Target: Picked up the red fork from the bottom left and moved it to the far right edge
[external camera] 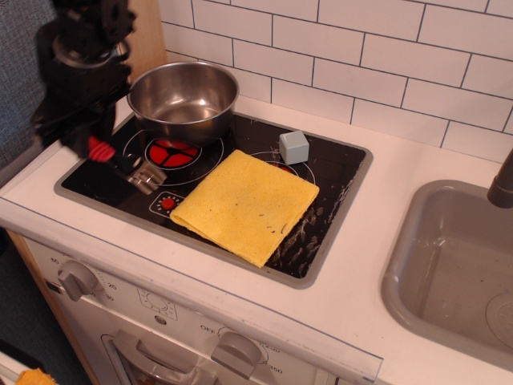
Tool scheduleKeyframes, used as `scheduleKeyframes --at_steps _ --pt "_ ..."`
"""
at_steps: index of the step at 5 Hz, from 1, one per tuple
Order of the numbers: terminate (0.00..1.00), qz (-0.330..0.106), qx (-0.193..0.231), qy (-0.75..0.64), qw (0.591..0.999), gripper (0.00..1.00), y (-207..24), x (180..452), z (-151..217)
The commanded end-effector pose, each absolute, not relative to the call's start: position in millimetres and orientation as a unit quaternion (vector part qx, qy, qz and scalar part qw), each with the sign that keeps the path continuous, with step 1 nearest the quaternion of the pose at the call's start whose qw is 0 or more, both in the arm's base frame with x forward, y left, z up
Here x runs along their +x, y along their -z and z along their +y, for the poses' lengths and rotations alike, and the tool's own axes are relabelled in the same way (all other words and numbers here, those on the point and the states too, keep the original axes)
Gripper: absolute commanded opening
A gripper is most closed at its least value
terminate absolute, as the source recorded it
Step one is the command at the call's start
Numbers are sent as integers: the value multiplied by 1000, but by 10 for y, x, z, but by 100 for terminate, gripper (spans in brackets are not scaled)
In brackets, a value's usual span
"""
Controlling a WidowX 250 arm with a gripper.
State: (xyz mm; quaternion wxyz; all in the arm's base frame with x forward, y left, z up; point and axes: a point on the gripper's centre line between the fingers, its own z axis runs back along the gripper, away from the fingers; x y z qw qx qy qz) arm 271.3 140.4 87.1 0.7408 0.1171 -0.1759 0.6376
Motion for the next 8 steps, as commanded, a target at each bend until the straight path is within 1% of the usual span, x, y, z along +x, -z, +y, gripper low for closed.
scheduleKeyframes --at_steps 1,2,3,4,5,6,7,8 --pt "0 -253 56 -519 815 0 -1275 3309 601" --pt "0 -264 37 -440 858 0 -1308 3541 210" --pt "0 -269 18 -346 899 0 -1274 3647 -269" --pt "0 -250 12 -289 924 0 -1112 3614 -559" --pt "0 -236 -16 -226 945 0 -881 3610 -755" --pt "0 -217 -15 -179 960 0 -653 3669 -848" --pt "0 -194 -9 -145 970 0 -408 3775 -835" --pt "0 -188 -10 -115 975 0 -321 3866 -864"
